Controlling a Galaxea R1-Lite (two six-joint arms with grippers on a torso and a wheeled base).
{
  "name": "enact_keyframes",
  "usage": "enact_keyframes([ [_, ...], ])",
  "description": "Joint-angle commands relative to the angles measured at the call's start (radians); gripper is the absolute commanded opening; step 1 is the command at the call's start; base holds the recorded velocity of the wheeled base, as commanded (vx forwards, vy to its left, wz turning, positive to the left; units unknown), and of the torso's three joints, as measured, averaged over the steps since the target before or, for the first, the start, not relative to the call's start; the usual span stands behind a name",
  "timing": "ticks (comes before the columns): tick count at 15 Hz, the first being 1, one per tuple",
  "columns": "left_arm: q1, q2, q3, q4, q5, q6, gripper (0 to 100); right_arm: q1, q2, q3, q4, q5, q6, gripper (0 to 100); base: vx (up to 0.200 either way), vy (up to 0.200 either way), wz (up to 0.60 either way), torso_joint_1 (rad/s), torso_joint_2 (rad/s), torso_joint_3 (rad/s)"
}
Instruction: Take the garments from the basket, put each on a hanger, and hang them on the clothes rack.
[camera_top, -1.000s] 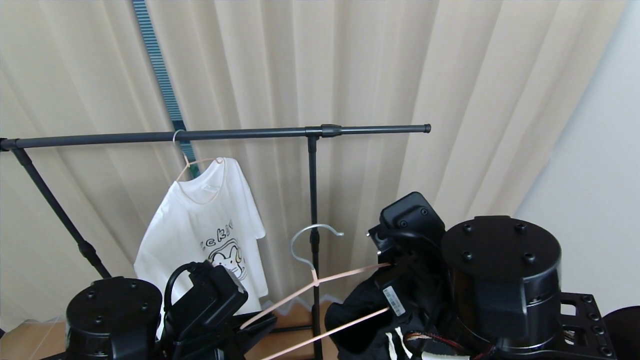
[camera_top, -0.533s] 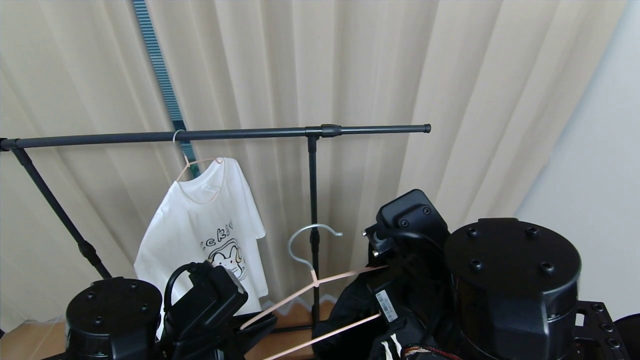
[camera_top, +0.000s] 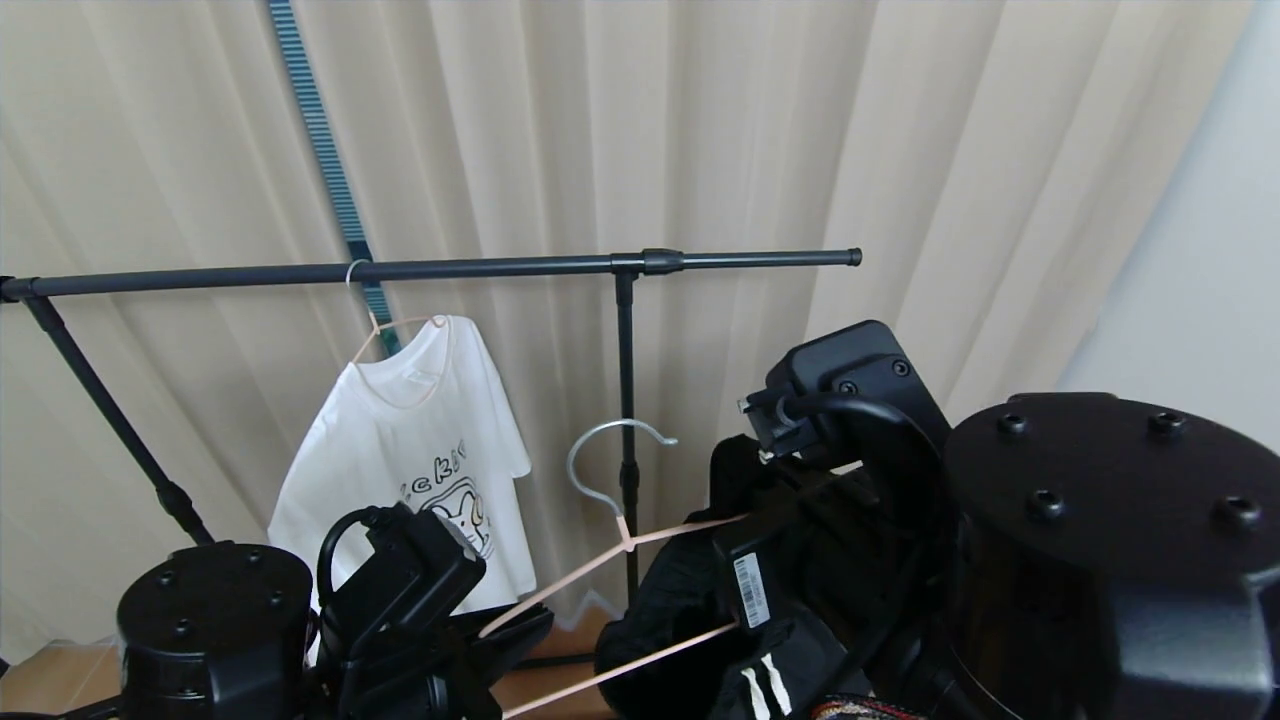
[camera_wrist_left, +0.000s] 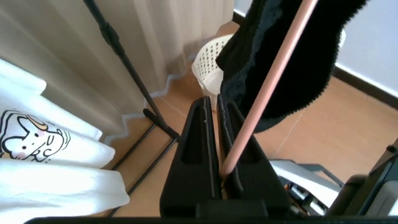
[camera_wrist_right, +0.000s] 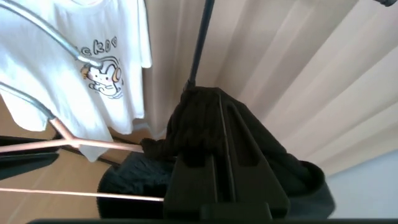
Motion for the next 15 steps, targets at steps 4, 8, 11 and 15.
enact_keyframes([
  [4,0.008,0.034,0.001,-0.072,0.02,-0.019,0,0.016,-0.003,-0.041,0.001,0.0,0.046,0,0.0,0.0,0.0,0.0,0.0,0.0],
  [8,0.011,0.051,-0.002,-0.155,0.046,-0.065,0,0.009,0.009,-0.062,0.001,0.0,0.07,0,0.0,0.0,0.0,0.0,0.0,0.0],
  [11,0.011,0.051,-0.002,-0.161,0.046,-0.069,0,0.01,0.02,-0.072,0.001,0.0,0.089,0,0.0,0.0,0.0,0.0,0.0,0.0],
  [15,0.007,0.063,0.003,-0.161,0.046,-0.069,0,0.036,0.051,-0.113,0.001,0.0,0.159,0,0.0,0.0,0.0,0.0,0.0,0.0],
])
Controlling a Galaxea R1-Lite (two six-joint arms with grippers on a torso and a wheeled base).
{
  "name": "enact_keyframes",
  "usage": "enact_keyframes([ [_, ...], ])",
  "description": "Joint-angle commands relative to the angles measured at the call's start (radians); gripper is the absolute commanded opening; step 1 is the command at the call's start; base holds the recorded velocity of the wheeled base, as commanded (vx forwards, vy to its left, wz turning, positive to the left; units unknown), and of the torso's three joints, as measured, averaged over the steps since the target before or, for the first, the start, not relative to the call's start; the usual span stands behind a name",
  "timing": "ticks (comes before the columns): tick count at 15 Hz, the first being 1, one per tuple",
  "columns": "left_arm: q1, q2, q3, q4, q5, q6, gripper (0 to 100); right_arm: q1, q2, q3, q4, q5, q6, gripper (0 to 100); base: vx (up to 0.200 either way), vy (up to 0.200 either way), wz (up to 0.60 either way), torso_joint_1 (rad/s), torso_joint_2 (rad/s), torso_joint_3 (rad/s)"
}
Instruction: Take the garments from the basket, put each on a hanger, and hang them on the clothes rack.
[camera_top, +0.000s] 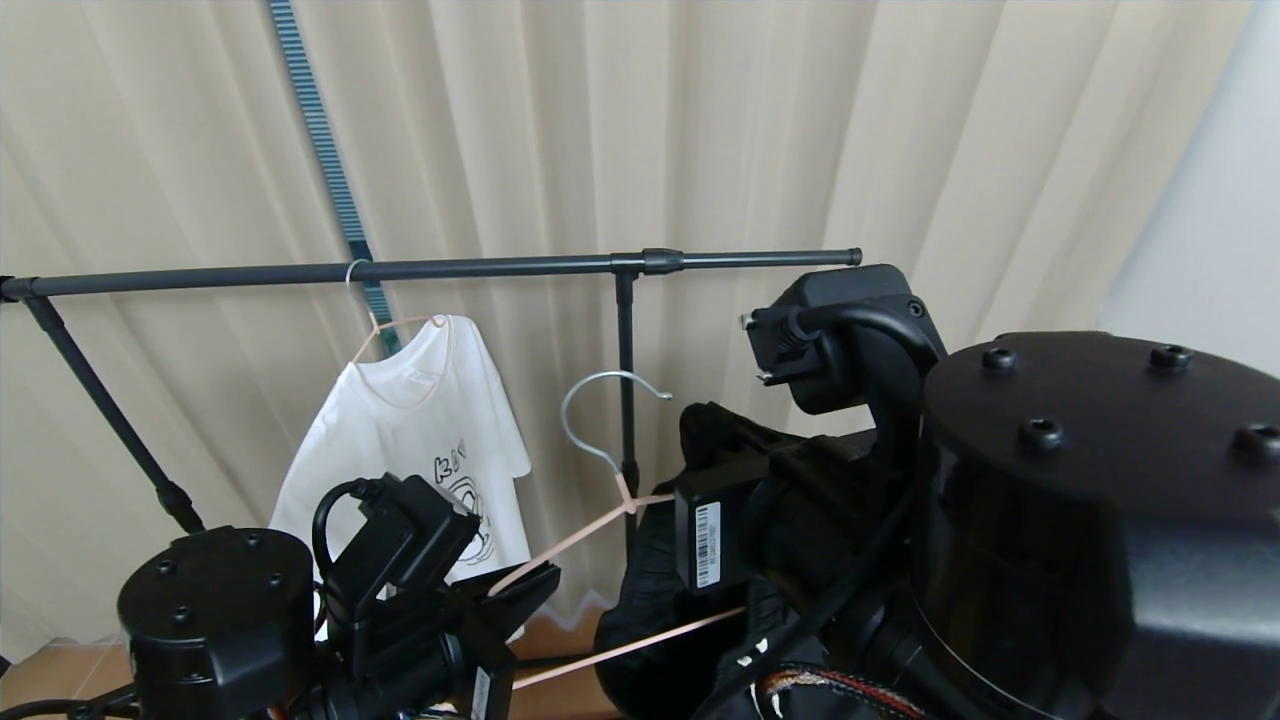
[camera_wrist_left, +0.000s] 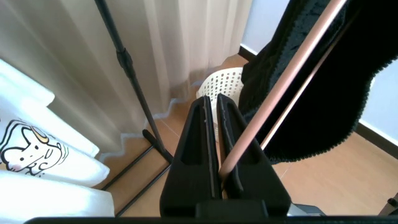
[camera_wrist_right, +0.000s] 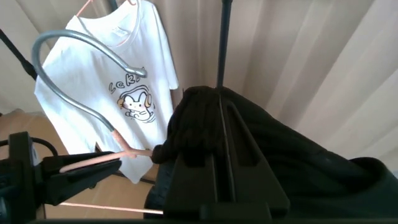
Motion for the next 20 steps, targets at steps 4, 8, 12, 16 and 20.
enact_keyframes([
  [4,-0.01,0.005,0.003,0.0,0.001,0.002,0,0.014,0.03,-0.039,-0.001,0.0,0.047,0,0.0,0.0,0.0,0.0,0.0,0.0],
  [8,-0.01,0.003,0.008,-0.031,0.001,0.002,0,0.011,0.024,-0.043,-0.001,-0.011,0.054,0,0.0,0.0,0.0,0.0,0.0,0.0],
  [12,-0.009,0.003,0.01,-0.034,0.001,0.002,0,-0.005,0.016,-0.046,-0.001,-0.044,0.05,100,0.0,0.0,0.0,0.0,0.0,0.0],
  [16,-0.01,0.003,0.01,-0.034,0.001,0.0,0,-0.029,0.021,-0.046,-0.001,-0.046,0.045,100,0.0,0.0,0.0,0.0,0.0,0.0],
  [20,-0.009,0.002,0.017,-0.063,0.001,0.0,0,-0.06,0.03,-0.05,0.002,-0.044,0.042,100,0.0,0.0,0.0,0.0,0.0,0.0],
])
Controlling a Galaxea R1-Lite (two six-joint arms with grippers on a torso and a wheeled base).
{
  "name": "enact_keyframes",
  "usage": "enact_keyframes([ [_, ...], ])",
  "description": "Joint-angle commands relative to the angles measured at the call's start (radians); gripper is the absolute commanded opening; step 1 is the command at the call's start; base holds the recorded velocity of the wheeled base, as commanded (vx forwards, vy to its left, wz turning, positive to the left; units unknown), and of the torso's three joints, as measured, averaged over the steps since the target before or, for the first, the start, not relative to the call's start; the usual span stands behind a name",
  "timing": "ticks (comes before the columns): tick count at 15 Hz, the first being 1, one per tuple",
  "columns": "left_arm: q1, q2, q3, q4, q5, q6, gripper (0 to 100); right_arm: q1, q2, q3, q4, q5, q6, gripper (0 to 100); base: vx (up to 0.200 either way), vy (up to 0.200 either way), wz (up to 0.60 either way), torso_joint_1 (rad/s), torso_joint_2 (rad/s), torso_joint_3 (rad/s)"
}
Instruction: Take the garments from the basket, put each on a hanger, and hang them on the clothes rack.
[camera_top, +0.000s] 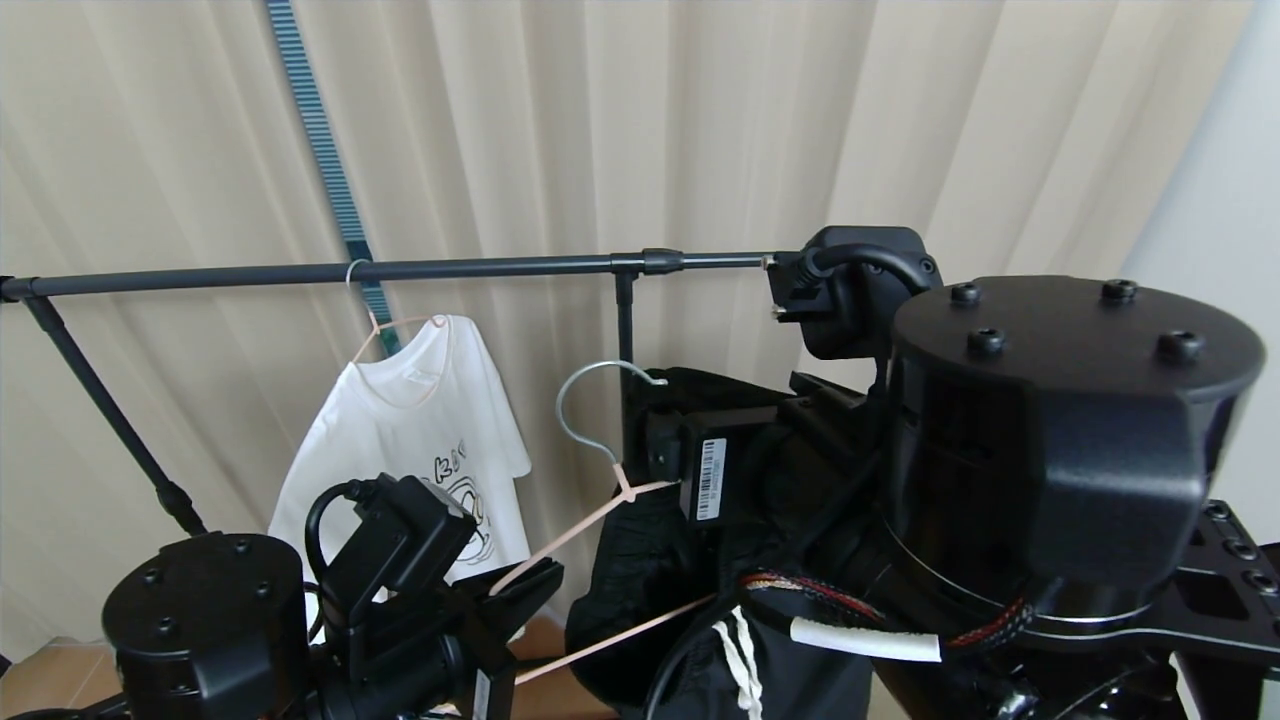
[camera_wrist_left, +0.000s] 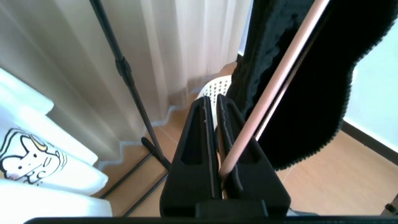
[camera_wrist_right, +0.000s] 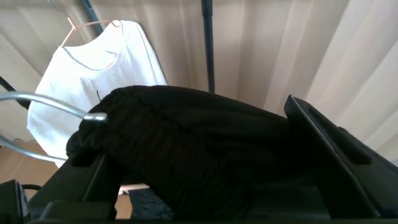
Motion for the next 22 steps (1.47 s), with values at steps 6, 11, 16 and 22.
enact_keyframes([
  [6,0.0,-0.001,0.018,-0.036,-0.001,0.002,0,-0.041,0.031,-0.005,-0.001,0.0,-0.002,100,0.0,0.0,0.0,0.0,0.0,0.0],
  [11,-0.014,0.002,0.018,-0.053,-0.001,0.0,0,-0.046,0.057,-0.016,0.007,-0.002,-0.001,100,0.0,0.0,0.0,0.0,0.0,0.0],
  [16,0.024,0.025,0.008,-0.058,0.001,-0.002,0,-0.014,0.033,0.011,0.008,-0.003,-0.031,100,0.0,0.0,0.0,0.0,0.0,0.0],
  [22,0.039,0.033,0.005,-0.081,0.002,-0.003,0,0.012,0.022,0.031,0.013,-0.003,-0.047,100,0.0,0.0,0.0,0.0,0.0,0.0],
])
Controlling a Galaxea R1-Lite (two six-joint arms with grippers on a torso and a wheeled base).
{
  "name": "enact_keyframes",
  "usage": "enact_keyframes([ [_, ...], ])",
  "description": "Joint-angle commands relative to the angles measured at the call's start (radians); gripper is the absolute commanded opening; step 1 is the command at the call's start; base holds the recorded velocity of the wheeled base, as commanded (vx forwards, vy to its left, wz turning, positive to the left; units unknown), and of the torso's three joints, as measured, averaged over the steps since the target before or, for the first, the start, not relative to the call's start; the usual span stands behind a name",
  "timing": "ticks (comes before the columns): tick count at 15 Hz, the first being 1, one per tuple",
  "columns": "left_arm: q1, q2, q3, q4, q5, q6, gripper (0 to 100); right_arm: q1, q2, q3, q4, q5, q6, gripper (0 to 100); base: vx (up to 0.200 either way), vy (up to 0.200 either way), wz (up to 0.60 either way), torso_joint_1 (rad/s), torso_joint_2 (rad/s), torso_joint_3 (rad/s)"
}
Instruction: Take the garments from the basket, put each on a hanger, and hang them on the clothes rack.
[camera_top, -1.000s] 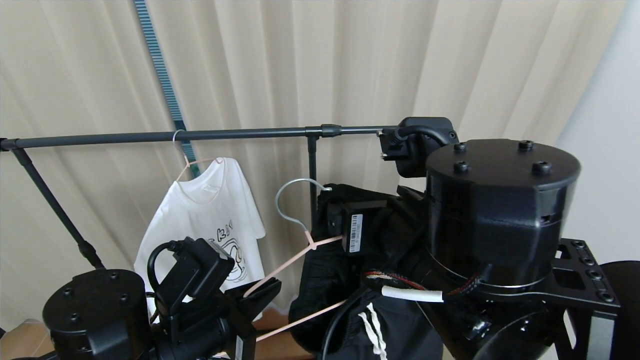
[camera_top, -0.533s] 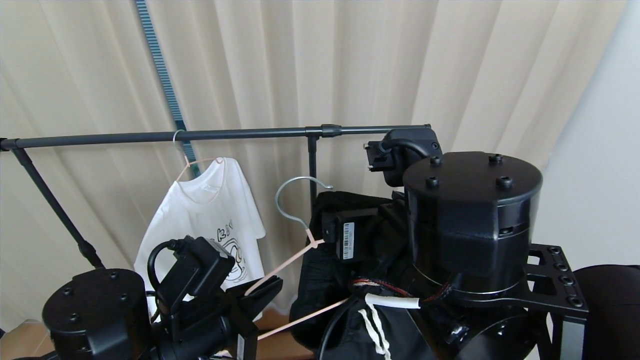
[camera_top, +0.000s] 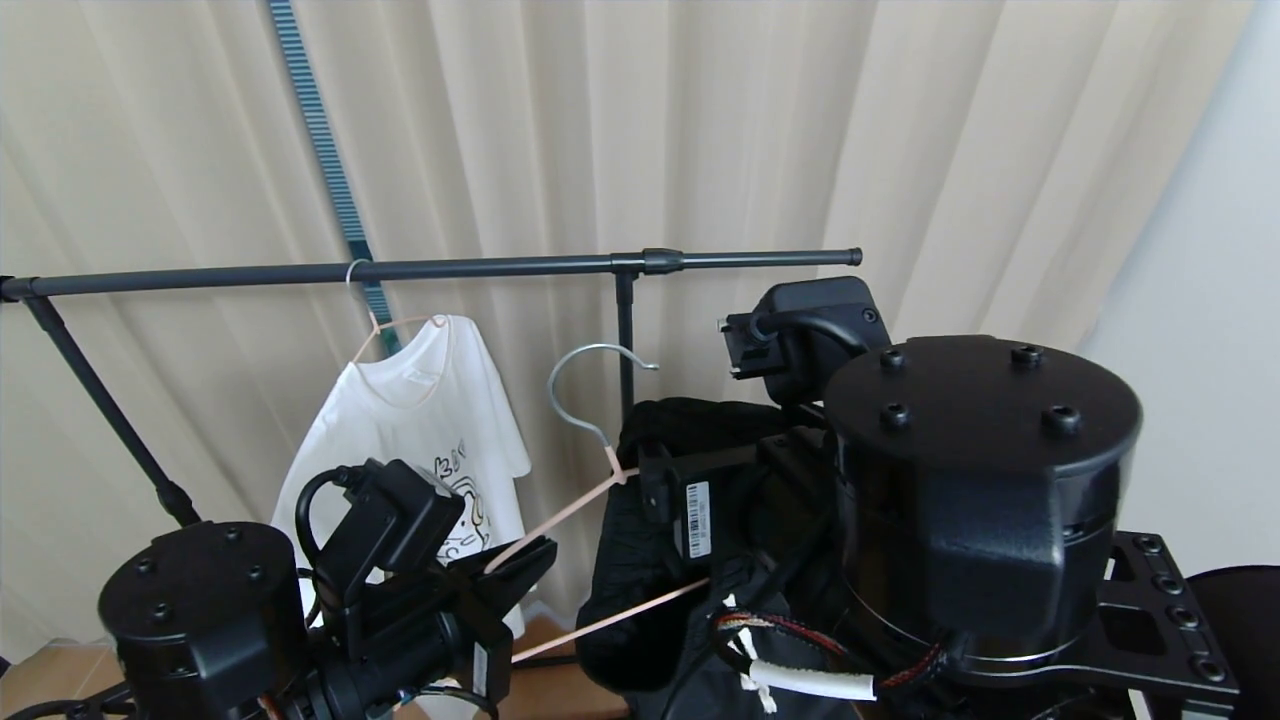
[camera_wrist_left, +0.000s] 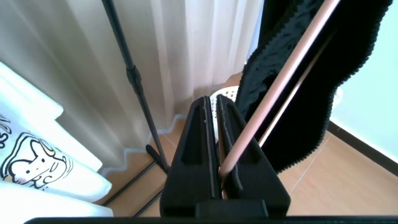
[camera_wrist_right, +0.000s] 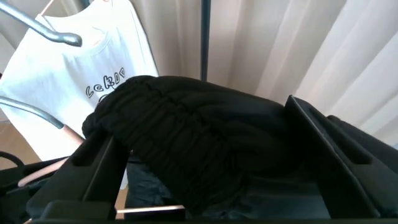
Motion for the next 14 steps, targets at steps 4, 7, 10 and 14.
enact_keyframes([
  [4,0.029,0.009,-0.004,-0.003,0.001,-0.001,0,0.014,-0.033,0.011,0.002,0.0,-0.011,100,0.0,0.0,0.0,0.0,0.0,0.0],
  [7,0.038,0.037,0.002,-0.047,0.002,0.001,0,0.015,-0.038,0.017,-0.001,0.002,-0.02,100,0.0,0.0,0.0,0.0,0.0,0.0],
  [10,0.038,0.047,0.005,-0.081,0.004,0.001,0,0.035,-0.039,0.027,-0.002,0.002,-0.022,100,0.0,0.0,0.0,0.0,0.0,0.0],
  [14,0.038,0.047,0.004,-0.086,0.014,0.001,0,0.041,-0.053,0.033,0.001,0.006,-0.024,100,0.0,0.0,0.0,0.0,0.0,0.0],
])
